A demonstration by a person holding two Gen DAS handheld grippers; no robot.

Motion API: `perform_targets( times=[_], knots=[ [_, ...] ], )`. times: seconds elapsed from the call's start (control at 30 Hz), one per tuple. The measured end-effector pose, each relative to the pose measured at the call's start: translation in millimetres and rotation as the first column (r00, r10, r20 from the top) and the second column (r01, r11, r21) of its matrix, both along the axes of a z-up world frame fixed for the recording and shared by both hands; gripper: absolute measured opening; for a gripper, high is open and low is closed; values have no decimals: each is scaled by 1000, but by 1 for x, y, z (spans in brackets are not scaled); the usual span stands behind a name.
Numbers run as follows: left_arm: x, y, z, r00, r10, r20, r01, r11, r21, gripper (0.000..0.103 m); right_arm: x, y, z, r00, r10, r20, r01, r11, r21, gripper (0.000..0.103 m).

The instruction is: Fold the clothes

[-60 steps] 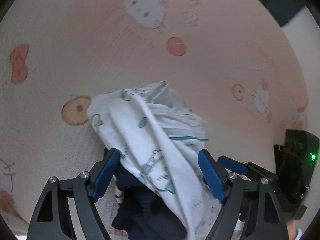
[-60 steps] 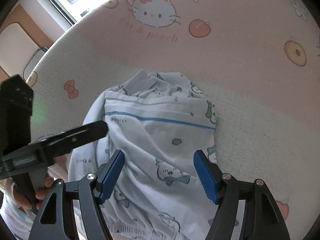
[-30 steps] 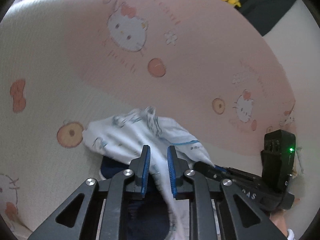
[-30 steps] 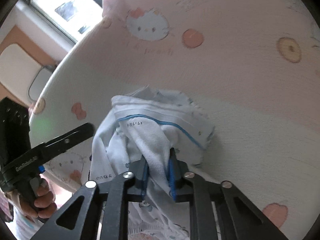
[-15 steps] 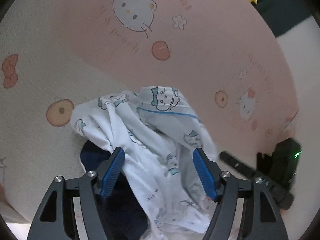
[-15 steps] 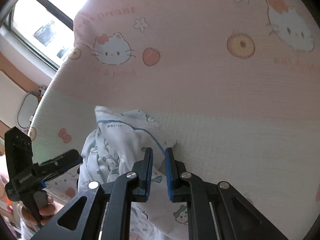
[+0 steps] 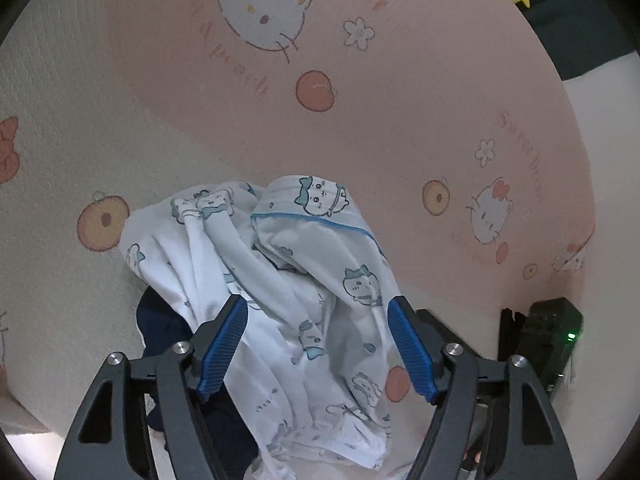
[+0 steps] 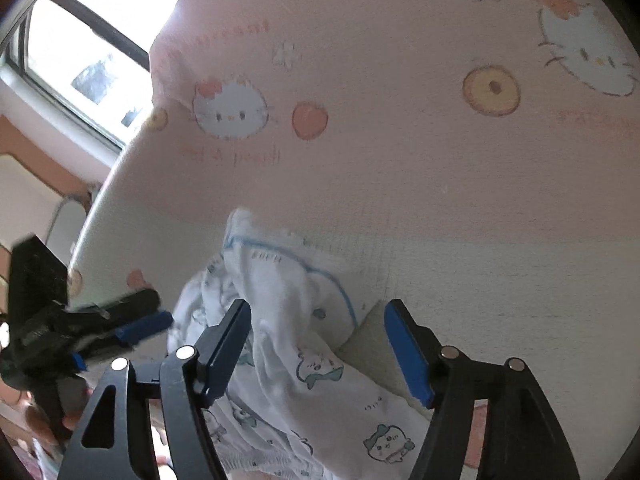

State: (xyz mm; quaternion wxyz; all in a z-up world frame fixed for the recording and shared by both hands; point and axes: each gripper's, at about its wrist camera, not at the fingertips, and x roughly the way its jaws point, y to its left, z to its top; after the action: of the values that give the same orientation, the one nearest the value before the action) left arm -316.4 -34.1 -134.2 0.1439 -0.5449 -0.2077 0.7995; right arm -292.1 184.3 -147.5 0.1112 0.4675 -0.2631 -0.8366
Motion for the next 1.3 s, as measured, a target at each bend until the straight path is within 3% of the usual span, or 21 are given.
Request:
perform_targets(
  times=[0.13,0.27,0.33,0.5,0.7,0.77,0.8,0.87,1.07,1.2,1.3],
  knots=[
    [-1,9,8,997,-71,-24,69,996,-50,74,-3,-10,-9,998,51,35,-52,998,36,69],
    [1,7,4,997,-79,-19,76,992,-97,74,-8,-20,-21,991,113,78,-116,993,26,69],
    [1,2,-4,998,-59,12,60,993,-101,74,-9,-26,-27,985,138,105,-143,989,42,69],
    [-3,-20,-24,999,7,52,-6,1000,-9,74,-12,-35,-42,973,162,167,-175,982,69,69],
    [-6,-30,-26,998,47,52,-44,997,-57,74,-17,-35,-53,975,124,183,-124,992,-9,67],
    [-7,-33,-27,997,39,60,-39,999,-8,75,-17,-36,-58,973,116,199,-108,993,-51,43],
    [-8,-35,-27,997,36,70,-36,999,6,76,-16,-36,-60,972,114,205,-101,992,-71,38],
    [-9,-38,-31,996,45,82,-45,999,-2,82,-14,-38,-61,975,99,200,-88,994,-63,14],
    [-18,-35,-48,991,55,124,-53,998,-25,83,-10,-31,-48,989,55,137,-51,998,-33,9],
    [-25,-30,-52,993,57,101,-53,998,-44,83,-7,-23,-29,998,39,55,-44,995,88,8],
    [-33,-26,-56,994,65,92,-60,997,-54,82,-4,-16,-29,998,32,63,-38,993,110,8]
  ],
)
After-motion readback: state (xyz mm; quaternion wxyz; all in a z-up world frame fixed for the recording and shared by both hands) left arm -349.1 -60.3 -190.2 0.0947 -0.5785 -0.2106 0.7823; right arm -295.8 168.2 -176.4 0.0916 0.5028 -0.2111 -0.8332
